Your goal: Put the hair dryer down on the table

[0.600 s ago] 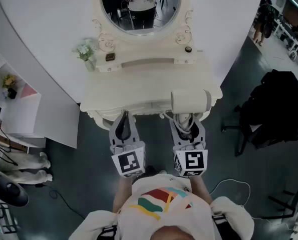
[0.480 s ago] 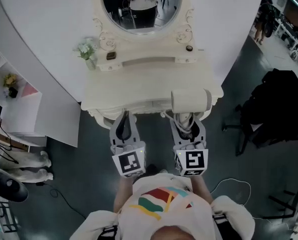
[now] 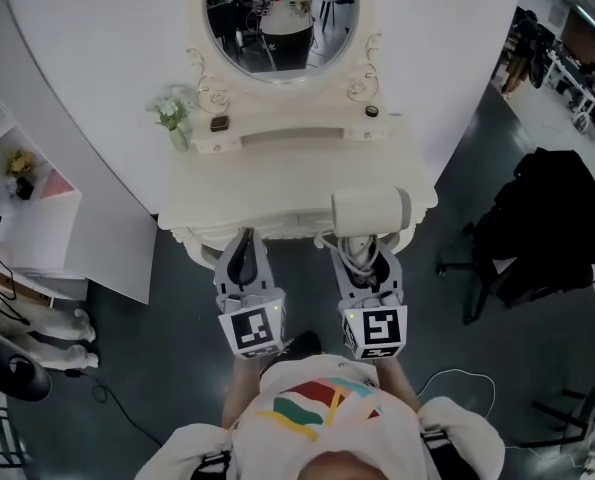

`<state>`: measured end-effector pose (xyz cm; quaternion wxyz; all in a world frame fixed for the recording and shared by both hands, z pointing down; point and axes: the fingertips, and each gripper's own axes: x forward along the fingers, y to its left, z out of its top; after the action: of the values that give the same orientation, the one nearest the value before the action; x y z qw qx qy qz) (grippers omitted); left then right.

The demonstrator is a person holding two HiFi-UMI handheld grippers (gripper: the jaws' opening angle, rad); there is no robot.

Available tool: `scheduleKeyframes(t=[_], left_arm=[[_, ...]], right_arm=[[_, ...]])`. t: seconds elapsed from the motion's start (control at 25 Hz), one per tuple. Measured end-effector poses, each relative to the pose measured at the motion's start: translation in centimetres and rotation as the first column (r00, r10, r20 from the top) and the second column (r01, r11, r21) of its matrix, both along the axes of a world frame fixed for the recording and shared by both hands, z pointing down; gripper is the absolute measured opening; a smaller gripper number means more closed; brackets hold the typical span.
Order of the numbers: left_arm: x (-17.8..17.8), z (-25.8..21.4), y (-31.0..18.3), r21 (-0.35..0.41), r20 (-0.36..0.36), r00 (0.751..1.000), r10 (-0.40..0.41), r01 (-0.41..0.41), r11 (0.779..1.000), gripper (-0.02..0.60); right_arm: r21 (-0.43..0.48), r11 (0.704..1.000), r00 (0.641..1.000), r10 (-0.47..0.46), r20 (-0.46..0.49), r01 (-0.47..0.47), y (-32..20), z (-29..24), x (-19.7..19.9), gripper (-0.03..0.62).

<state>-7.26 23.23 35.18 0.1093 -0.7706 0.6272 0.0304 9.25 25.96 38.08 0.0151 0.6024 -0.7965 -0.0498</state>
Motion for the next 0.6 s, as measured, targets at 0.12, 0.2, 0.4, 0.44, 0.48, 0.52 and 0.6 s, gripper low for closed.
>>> scheduleKeyframes(t=[0.12,0.2,0.4,0.44,0.48,0.52,0.6], left_arm=[[0.3,0.6,-0.4,-0.005,0.003,1.000,0.013,-0.013,1.000,0.009],[0.6,0.7,-0.5,-0.009,0.006,1.000,0.018,-0.018,1.000,0.011],[1.5,0.5,-1.0,0.003,0.013,0.999,0.037,-0.037,0.999,0.011],[1.6,0.5,-1.3,0.006,0.014,0.999,0.042,-0.042,0.999,0.011],[1.8,0.5,-1.7,0.009,0.013,0.999,0.046,-0.046,0.999,0.009],[1.9,0.5,-2.1,0.011,0.010,0.999,0.051,-0.051,0.999,0.011],[2.2,0.4,-3.0,0.010,0.001,0.998,0.060,-0.060,0.998,0.011]], right_arm=[[0.002,1.000,1.000,0.012,-0.003,-0.012,0.3,0.1,0.4,0.215],[-0.003,1.000,1.000,0.020,-0.008,-0.020,0.4,0.2,0.7,0.215],[-0.021,0.999,1.000,0.029,0.002,-0.029,0.1,0.6,1.3,0.215],[-0.024,0.999,0.999,0.031,-0.004,-0.032,-0.1,0.8,1.3,0.215],[-0.026,0.999,0.999,0.033,-0.010,-0.033,-0.3,1.0,1.3,0.215],[-0.027,0.999,0.999,0.032,-0.015,-0.033,-0.6,1.0,1.3,0.215],[-0.017,1.000,1.000,0.026,-0.015,-0.026,-1.2,0.7,1.1,0.215]])
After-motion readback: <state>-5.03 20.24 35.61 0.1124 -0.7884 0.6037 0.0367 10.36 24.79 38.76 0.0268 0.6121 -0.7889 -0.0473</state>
